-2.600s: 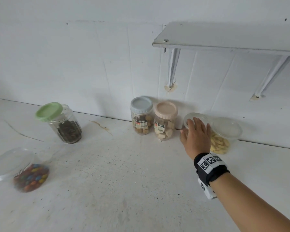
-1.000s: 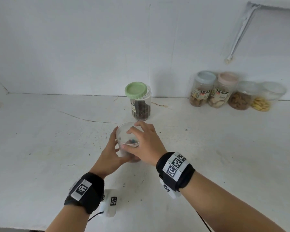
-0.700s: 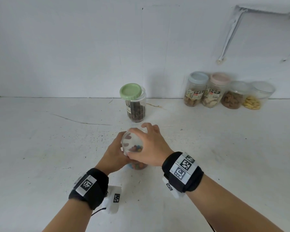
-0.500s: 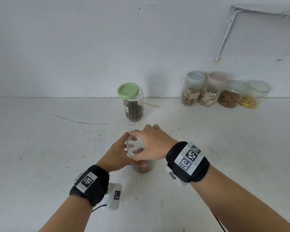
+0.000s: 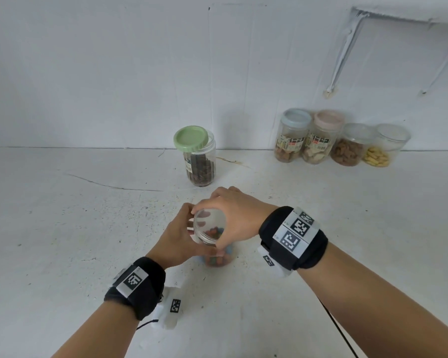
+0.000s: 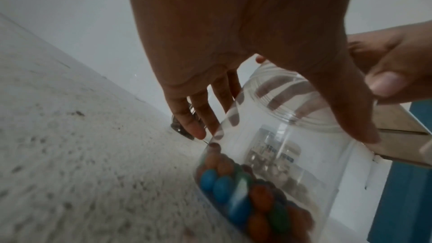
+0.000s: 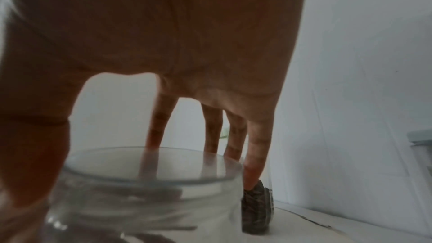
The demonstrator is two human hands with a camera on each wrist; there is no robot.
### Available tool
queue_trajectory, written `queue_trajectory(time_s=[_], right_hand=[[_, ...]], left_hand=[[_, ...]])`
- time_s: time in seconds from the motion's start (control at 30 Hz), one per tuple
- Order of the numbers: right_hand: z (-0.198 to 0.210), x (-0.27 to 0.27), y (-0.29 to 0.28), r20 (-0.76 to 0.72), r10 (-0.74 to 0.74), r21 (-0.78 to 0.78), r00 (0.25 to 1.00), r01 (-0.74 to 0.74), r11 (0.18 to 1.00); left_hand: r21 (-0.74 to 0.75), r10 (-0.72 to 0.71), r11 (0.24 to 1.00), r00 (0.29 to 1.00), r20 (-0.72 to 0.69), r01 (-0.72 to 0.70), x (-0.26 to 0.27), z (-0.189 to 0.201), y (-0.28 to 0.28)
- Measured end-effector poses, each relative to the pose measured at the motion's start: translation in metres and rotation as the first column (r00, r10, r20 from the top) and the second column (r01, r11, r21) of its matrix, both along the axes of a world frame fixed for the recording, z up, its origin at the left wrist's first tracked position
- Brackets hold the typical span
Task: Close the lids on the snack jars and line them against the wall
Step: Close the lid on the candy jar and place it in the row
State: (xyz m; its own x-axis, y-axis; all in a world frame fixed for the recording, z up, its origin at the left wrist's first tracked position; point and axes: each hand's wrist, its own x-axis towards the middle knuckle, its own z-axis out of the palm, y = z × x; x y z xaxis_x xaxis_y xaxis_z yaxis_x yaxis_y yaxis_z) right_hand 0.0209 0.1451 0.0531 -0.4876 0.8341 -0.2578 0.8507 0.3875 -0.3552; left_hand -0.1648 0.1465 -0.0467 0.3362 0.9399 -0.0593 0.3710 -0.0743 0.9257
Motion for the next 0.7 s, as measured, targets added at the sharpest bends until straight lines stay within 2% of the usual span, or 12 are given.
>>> queue_trajectory(time_s=[0.23, 0.37, 0.43, 0.63, 0.7], right_hand=[[-0.009, 0.006, 0.006, -0.044, -0.047, 0.012, 0.998, 0.048, 0.999], [-0.007, 0.026, 0.008, -0.265, -0.081, -0.066, 0.961, 0.066, 0.996], [-0.007, 0.037, 0.008, -0.321, -0.068, -0.105, 0.945, 0.035, 0.994], [-0.012, 0.057, 0.009, -0.338, 0.0, -0.085, 0.941, -0.031, 0.996], [-0.011, 0.063, 0.01, -0.325, -0.026, -0.094, 0.945, -0.005, 0.996]], left_hand=[[-0.114, 0.026, 0.993, 0.995, 0.092, -0.016, 0.001, -0.008, 0.0], [-0.047, 0.015, 0.999, 0.997, 0.081, -0.011, 0.003, 0.006, 0.003], [-0.031, -0.025, 0.999, 0.998, 0.05, 0.027, 0.004, 0.012, 0.006], [-0.037, -0.071, 0.997, 0.997, -0.012, 0.071, 0.013, 0.019, 0.015], [-0.04, -0.074, 0.997, 0.997, -0.017, 0.073, 0.017, 0.018, 0.017]])
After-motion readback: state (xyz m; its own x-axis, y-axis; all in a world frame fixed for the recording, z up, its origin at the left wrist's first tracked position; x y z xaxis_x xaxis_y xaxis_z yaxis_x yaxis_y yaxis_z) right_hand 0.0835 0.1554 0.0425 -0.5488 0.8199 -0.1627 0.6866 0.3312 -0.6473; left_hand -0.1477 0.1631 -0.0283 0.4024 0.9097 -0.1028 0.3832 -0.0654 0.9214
